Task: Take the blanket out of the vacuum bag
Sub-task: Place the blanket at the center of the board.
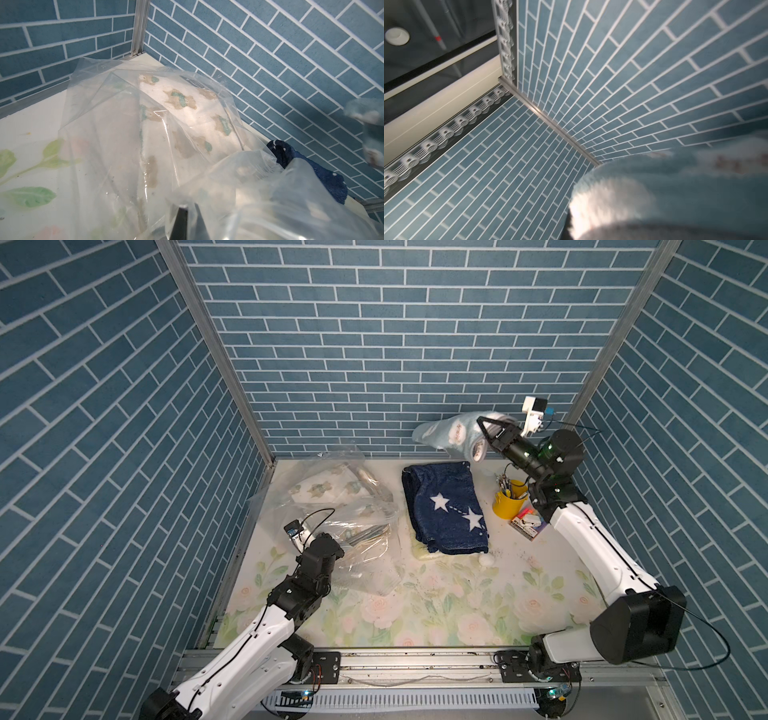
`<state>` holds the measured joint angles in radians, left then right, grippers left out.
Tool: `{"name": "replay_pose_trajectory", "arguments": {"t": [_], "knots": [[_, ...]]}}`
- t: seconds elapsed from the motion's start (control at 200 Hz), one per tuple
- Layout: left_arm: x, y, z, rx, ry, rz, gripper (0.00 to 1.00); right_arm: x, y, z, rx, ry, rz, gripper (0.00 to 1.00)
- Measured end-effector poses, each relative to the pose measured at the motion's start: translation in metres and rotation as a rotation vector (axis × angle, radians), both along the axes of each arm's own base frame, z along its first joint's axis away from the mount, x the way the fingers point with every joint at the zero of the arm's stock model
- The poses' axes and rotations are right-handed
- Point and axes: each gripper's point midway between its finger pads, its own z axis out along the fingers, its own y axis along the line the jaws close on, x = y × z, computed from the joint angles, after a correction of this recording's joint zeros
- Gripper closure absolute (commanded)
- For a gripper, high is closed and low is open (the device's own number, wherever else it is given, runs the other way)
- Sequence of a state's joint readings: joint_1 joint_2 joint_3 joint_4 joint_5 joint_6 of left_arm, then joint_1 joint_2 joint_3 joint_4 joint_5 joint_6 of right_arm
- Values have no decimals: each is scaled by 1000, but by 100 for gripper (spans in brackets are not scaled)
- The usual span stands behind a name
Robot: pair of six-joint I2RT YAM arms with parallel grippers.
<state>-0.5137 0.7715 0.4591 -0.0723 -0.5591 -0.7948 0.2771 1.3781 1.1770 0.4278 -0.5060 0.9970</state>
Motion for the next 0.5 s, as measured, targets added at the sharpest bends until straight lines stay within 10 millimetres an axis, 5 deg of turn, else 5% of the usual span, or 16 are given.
{"name": "replay_pose_trajectory", "arguments": {"t": [0.09, 0.195, 0.26, 0.335, 0.5], "knots": [[-1, -1, 0, -14, -6, -11, 100, -3, 20, -103, -43, 194, 22, 100], [-3, -3, -3, -27, -2, -24, 100, -22, 47, -250, -112, 517, 72, 100], [-4, -4, -3, -37, -5, -30, 100, -43, 50, -307, -154, 666, 74, 100], [-5, -5, -2, -49, -14, -35, 100, -50, 51, -315, -161, 691, 66, 100], [-8, -4, 4, -65, -34, -41, 100, -25, 53, -241, -91, 517, 25, 100]]}}
